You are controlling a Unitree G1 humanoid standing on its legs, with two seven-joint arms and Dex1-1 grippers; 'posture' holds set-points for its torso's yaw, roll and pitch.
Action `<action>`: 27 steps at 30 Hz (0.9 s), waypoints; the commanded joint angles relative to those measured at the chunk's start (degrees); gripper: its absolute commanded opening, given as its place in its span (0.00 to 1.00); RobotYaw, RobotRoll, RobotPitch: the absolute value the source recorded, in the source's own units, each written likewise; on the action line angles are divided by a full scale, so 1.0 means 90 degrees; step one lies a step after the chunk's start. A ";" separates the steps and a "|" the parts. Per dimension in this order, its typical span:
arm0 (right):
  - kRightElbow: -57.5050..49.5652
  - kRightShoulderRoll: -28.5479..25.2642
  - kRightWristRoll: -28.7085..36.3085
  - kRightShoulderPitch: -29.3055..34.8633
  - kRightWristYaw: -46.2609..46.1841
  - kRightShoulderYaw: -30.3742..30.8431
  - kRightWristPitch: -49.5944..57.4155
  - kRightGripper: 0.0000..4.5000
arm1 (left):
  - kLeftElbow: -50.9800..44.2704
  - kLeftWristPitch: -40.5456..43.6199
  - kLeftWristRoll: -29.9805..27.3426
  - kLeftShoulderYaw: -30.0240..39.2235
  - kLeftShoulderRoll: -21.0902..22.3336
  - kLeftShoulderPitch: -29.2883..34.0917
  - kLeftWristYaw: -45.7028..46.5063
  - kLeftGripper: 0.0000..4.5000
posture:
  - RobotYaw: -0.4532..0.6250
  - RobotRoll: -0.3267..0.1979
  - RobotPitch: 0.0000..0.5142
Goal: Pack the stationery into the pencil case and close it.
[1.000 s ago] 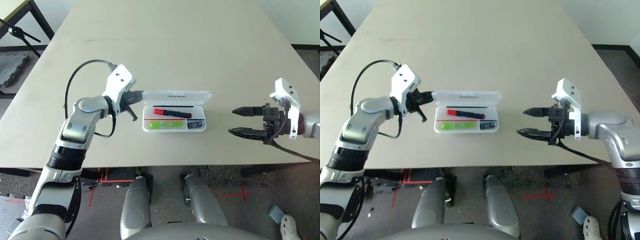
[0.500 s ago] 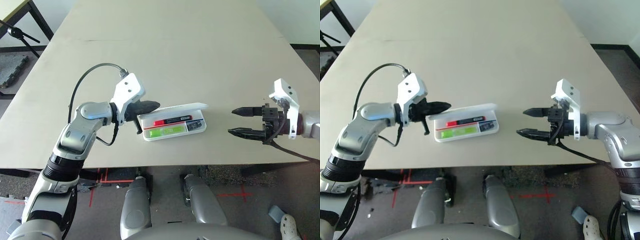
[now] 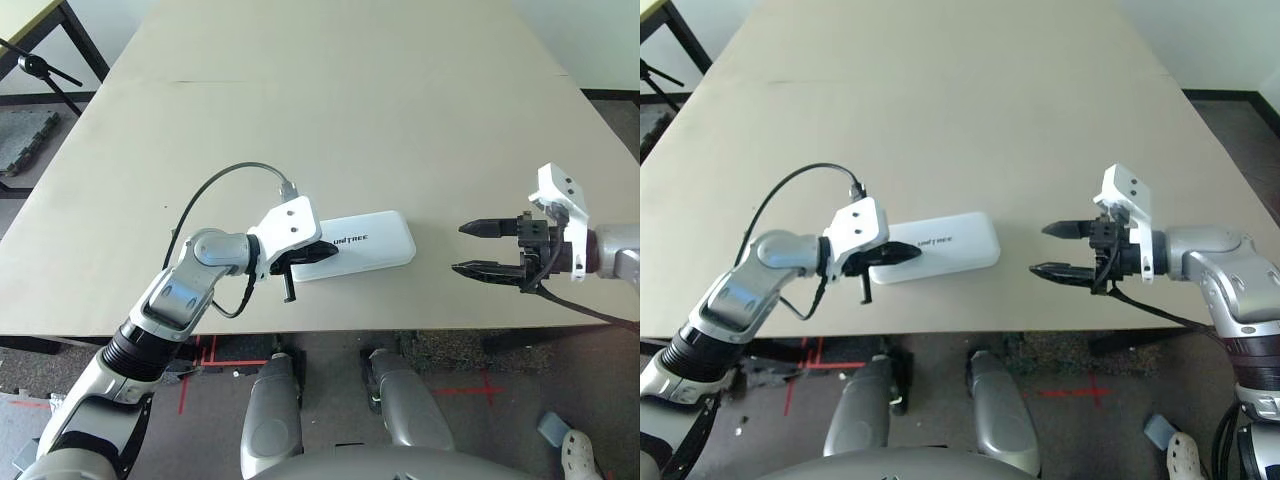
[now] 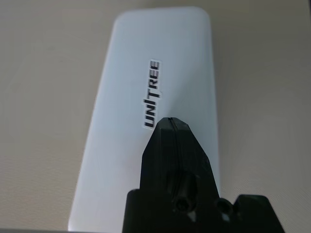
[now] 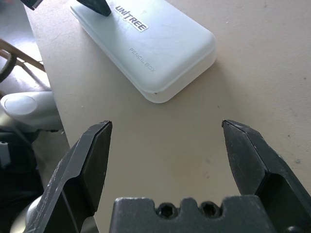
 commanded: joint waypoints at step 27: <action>0.4174 0.3412 -0.1363 -0.1806 -0.5682 -0.1791 -0.4627 1.00 | 0.3620 -0.2549 -0.0759 0.4306 -0.1120 -0.0639 0.4198 0.99 | 0.40 0.62 0.28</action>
